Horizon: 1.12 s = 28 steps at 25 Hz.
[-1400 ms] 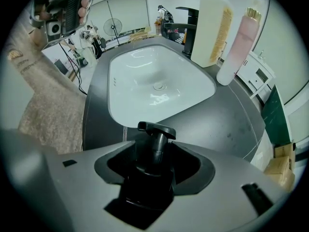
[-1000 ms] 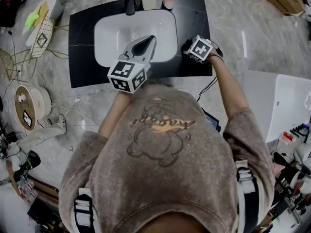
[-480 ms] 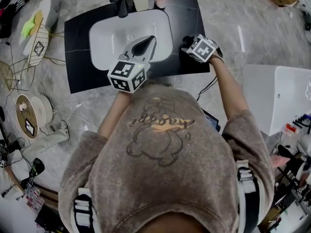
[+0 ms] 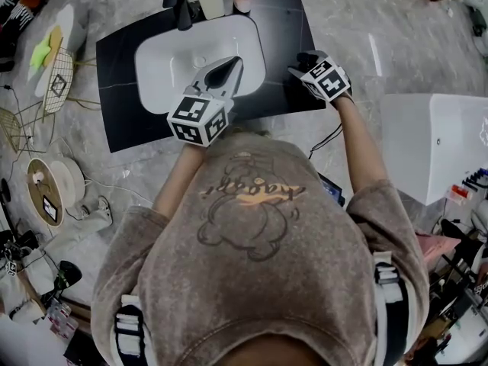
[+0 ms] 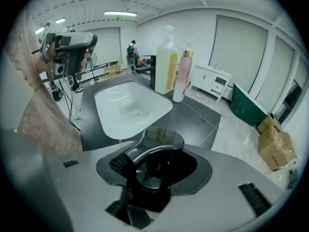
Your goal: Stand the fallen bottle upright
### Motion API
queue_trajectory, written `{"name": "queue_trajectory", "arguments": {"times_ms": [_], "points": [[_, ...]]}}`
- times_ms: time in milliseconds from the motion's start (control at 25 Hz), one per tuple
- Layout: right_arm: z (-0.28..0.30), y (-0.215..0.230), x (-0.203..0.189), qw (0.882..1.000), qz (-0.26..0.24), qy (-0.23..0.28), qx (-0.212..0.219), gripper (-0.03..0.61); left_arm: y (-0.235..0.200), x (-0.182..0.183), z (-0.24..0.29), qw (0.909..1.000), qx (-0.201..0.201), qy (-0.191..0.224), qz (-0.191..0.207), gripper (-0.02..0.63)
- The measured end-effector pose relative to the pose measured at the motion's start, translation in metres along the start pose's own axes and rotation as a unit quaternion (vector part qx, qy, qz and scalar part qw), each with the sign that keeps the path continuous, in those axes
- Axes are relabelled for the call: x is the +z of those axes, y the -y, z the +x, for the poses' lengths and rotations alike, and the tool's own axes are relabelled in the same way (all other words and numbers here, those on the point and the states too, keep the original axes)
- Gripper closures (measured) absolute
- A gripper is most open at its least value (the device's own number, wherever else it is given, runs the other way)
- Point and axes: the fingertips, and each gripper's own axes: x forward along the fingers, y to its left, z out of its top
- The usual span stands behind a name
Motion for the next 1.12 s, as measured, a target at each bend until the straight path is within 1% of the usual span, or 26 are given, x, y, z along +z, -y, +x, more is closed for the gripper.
{"name": "queue_trajectory", "arguments": {"times_ms": [160,320,600,640,720,760,920,1120], "points": [[-0.012,0.008,-0.006,0.998,0.042,0.035,-0.023,0.380,0.006,-0.001,0.004,1.0000,-0.007,-0.002,0.003,0.594],[-0.021,0.011,-0.010,0.994,0.071,0.068,-0.048,0.382,0.011,-0.003,0.006,0.9999,-0.011,-0.005,0.005,0.594],[-0.036,0.020,-0.019,0.981,0.110,0.118,-0.104,0.390,0.019,-0.007,0.011,0.9998,-0.016,-0.012,0.006,0.594],[-0.039,0.022,-0.019,0.978,0.118,0.128,-0.113,0.396,0.020,-0.008,0.012,0.9997,-0.017,-0.013,0.006,0.594],[-0.046,0.027,-0.020,0.971,0.134,0.146,-0.130,0.455,0.023,-0.010,0.014,0.9996,-0.021,-0.016,0.006,0.594],[-0.048,0.028,-0.020,0.969,0.137,0.151,-0.138,0.456,0.025,-0.010,0.015,0.9996,-0.023,-0.017,0.006,0.594],[-0.055,0.028,-0.024,0.967,0.127,0.157,-0.153,0.457,0.033,-0.011,0.019,0.9993,-0.032,-0.019,0.008,0.594],[-0.064,0.033,-0.023,0.958,0.134,0.183,-0.173,0.457,0.038,-0.013,0.024,0.9990,-0.037,-0.023,0.007,0.594]]}}
